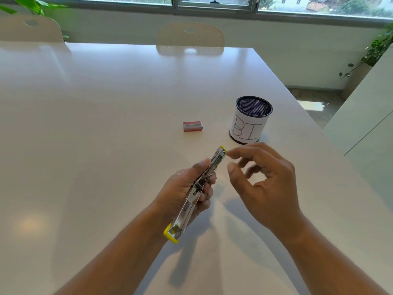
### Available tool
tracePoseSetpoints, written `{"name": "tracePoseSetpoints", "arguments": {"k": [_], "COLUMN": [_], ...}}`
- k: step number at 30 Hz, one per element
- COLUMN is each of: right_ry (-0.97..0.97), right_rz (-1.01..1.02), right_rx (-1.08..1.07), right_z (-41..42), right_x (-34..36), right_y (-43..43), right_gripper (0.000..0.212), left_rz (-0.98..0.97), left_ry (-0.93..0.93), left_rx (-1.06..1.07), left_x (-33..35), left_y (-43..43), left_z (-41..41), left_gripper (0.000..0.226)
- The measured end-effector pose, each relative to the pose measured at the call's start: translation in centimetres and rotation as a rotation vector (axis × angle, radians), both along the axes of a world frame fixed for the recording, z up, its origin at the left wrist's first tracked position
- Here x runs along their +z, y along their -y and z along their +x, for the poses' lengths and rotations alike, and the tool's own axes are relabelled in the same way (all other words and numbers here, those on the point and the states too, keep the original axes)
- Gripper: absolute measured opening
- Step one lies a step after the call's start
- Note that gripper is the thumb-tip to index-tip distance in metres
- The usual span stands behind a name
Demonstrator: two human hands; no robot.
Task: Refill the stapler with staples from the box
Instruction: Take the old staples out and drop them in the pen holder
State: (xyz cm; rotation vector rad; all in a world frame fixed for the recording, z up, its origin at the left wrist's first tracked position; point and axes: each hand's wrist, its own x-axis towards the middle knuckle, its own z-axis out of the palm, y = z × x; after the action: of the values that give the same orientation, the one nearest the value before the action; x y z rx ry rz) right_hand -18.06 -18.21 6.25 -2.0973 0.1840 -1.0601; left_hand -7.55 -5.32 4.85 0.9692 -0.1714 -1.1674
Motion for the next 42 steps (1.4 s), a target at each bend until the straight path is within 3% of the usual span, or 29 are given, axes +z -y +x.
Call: {"name": "tracePoseSetpoints", "arguments": {"k": [7,12,17,21,24,26,28,29,31,33,35,40,42], "right_ry": [-0.172,-0.193,-0.121,-0.039,-0.07,-0.068,-0.049,-0.071,-0.132,-0.134,-0.093,-0.028,-0.028], "right_rz": [-0.319,-0.376,-0.398,0.004,0.475,0.933,1.511,1.741,2.001,2.087,2.105,2.182,2.098], "right_rx": [-0.223,-0.212,-0.052,-0.06,-0.163,-0.122,-0.001,0.071,0.185,0.227,0.26,0.343,0.268], "right_z": [0.3,0.3,0.3,0.4,0.6,0.8,0.9,1.0,0.7,0.5,0.4,-0.4,-0.3], "right_x": [-0.5,-0.2,-0.6,-0.6,-0.5,-0.6,-0.7,-0.6,-0.6,-0.7,-0.6,0.2,-0.6], "right_y": [0.8,0.6,-1.0,-1.5,-1.8,-2.1,-2.4,-2.6,-2.8,-2.9,-3.1,-4.0,-4.0], "right_gripper": [0.022,0.022,0.019,0.024,0.02,0.014,0.013,0.023,0.043,0.05,0.05,0.044,0.041], "left_rz": [-0.041,-0.01,-0.013,-0.021,-0.016,0.012,0.071,0.115,0.251,0.398,0.503,0.629,0.639], "left_ry": [-0.065,-0.057,-0.058,-0.069,-0.071,-0.015,0.175,0.348,0.856,1.357,1.65,1.789,1.869], "left_rx": [-0.109,-0.125,-0.098,-0.122,-0.123,-0.083,-0.048,-0.062,-0.166,-0.276,-0.334,-0.4,-0.394], "left_x": [0.2,0.2,0.1,-0.1,-0.1,0.2,0.7,1.2,2.2,3.3,4.4,6.3,6.3], "left_y": [-0.4,-0.3,-0.3,-0.4,-0.4,-0.3,-0.1,0.0,0.1,0.4,0.8,1.1,1.3], "left_z": [0.0,-0.2,-0.1,0.1,0.1,-0.1,-0.2,-0.2,-0.3,-0.6,-1.0,-1.7,-2.5], "left_gripper": [0.03,0.029,0.027,0.03,0.031,0.03,0.03,0.033,0.043,0.049,0.05,0.053,0.049]}}
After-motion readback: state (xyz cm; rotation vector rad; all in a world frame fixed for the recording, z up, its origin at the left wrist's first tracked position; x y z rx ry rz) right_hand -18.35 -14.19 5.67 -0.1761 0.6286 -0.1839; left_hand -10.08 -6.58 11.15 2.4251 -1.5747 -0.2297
